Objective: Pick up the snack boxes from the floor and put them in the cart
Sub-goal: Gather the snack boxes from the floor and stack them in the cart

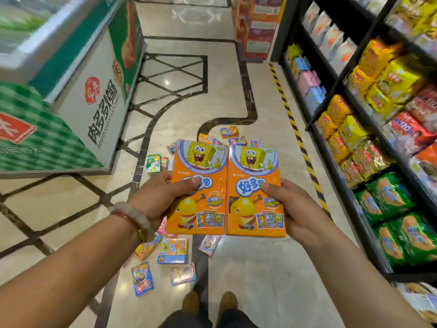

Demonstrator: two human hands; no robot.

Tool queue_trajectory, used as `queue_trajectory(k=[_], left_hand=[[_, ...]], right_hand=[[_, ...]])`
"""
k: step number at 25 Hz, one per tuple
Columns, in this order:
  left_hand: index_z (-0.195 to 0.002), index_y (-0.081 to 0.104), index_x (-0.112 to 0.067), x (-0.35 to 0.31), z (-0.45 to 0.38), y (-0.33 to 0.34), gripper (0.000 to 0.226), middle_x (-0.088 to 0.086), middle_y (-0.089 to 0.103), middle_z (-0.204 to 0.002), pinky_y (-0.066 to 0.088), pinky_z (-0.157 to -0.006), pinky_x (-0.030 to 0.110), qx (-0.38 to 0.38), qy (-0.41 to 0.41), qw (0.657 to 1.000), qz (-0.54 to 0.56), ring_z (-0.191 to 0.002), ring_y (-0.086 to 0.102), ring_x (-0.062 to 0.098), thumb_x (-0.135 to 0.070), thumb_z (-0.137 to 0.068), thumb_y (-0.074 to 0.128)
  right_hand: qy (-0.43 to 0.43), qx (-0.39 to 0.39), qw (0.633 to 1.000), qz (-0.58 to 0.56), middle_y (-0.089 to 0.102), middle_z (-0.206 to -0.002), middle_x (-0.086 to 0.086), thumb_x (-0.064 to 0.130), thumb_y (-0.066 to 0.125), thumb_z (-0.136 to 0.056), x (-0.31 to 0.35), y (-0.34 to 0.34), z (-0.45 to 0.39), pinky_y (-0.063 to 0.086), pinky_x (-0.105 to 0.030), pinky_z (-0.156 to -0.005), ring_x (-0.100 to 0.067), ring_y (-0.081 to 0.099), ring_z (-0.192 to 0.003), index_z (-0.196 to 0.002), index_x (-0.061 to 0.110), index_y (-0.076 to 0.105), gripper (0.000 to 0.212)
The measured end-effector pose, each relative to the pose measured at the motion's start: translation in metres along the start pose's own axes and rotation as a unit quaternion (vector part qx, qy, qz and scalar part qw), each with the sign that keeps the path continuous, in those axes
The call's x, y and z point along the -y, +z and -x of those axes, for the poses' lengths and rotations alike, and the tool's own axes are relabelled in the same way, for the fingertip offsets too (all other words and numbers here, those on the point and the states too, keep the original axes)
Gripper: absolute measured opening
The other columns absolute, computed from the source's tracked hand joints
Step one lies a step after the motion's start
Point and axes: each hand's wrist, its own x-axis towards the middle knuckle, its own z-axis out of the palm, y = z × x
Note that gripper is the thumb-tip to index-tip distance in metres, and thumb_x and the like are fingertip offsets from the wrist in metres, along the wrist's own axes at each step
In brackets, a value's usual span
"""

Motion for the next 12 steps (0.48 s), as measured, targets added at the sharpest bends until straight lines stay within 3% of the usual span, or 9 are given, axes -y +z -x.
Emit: queue_trajectory(k=[5, 8, 12], left_hand=[[-0.099, 0.068, -0.003, -0.006, 0.022, 0.010, 0.024, 0.020, 0.072, -0.095, 0.060, -0.065, 0.042, 0.049, 0.008, 0.998, 0.026, -0.073, 0.071, 0.030, -0.016, -0.079, 0.062], [-0.105, 0.066, -0.003, -0.016, 0.035, 0.011, 0.031, 0.021, 0.071, -0.098, 0.060, -0.062, 0.041, 0.087, 0.010, 0.996, 0.007, -0.074, 0.071, 0.030, -0.017, -0.077, 0.062], [-0.102, 0.066, -0.002, -0.031, 0.050, 0.007, 0.020, 0.018, 0.073, -0.089, 0.058, -0.052, 0.035, 0.153, 0.016, 0.988, -0.027, -0.066, 0.071, 0.027, -0.013, -0.087, 0.056]], right_hand=[[-0.047, -0.043, 0.998, -0.019, 0.073, -0.091, -0.018, 0.014, 0.066, -0.064, 0.004, -0.005, 0.043, 0.059, -0.043, -0.064, -0.027, 0.071, -0.068, -0.104, 0.003, 0.064, 0.041], [-0.072, -0.076, 0.994, -0.038, 0.073, -0.090, -0.019, 0.013, 0.066, -0.064, 0.003, -0.004, 0.071, 0.059, -0.044, -0.064, -0.028, 0.072, -0.068, -0.103, 0.003, 0.064, 0.040], [-0.118, -0.146, 0.978, -0.092, 0.073, -0.087, -0.018, 0.013, 0.066, -0.064, -0.014, 0.010, 0.113, 0.059, -0.044, -0.063, -0.027, 0.072, -0.066, -0.100, 0.004, 0.064, 0.037]])
